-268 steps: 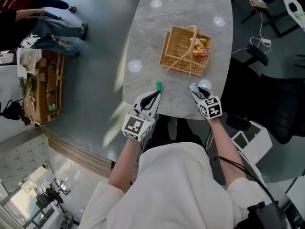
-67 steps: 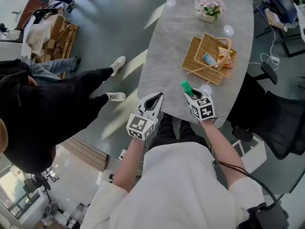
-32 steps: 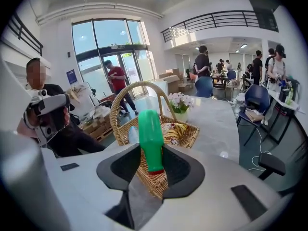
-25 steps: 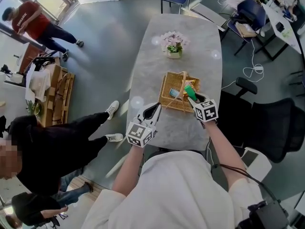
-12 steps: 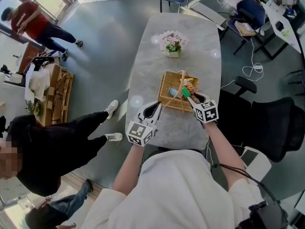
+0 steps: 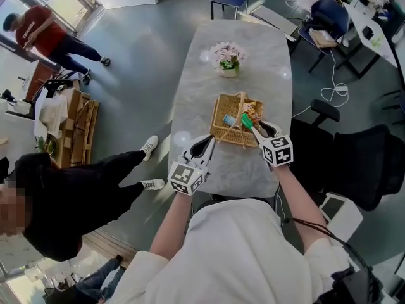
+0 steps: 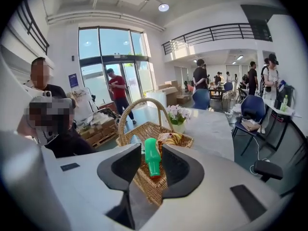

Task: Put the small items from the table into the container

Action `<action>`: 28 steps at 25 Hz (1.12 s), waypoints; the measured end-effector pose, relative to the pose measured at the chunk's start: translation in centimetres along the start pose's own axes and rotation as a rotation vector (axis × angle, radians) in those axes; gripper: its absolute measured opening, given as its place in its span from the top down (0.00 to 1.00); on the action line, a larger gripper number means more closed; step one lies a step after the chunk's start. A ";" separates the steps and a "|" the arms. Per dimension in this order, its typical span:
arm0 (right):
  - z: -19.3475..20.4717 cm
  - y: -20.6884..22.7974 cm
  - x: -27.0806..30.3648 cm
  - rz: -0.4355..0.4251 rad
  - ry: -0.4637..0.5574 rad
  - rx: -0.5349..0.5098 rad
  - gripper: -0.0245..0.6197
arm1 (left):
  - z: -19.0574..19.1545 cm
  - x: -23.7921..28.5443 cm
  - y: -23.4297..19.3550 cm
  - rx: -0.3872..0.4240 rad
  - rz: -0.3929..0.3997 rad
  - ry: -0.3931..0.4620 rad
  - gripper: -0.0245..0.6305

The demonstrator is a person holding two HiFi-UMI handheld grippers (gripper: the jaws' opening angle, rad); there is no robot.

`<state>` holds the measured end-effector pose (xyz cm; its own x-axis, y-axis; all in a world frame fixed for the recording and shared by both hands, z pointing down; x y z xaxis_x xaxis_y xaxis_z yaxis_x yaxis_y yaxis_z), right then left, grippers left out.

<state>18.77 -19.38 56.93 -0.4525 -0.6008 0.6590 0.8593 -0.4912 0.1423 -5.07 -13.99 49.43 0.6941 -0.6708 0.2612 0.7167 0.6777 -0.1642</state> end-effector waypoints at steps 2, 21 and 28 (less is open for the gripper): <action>-0.2 -0.6 -1.2 0.022 0.038 -0.023 0.79 | -0.2 -0.4 0.2 0.005 0.005 0.009 0.95; 1.0 -11.4 -14.7 0.212 0.352 -0.011 0.94 | -1.1 -8.6 1.3 0.085 0.165 0.045 0.95; 2.5 -13.7 -17.6 0.213 0.388 0.002 0.94 | -1.7 -11.1 3.9 0.118 0.180 0.057 0.95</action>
<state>15.60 -0.47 45.24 -0.3208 -0.8810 0.3476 0.9434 -0.3298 0.0348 -9.88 -4.37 44.31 0.8150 -0.5497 0.1833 0.5707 0.8162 -0.0900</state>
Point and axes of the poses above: the fingertips, and each gripper's own axes: x forward along the fingers, y to its right, z out of its underside, the point moved 6 cm from there along -x, backward along the fingers, and after that the axes turned 6 degrees about -y, right-handed, at the moved point
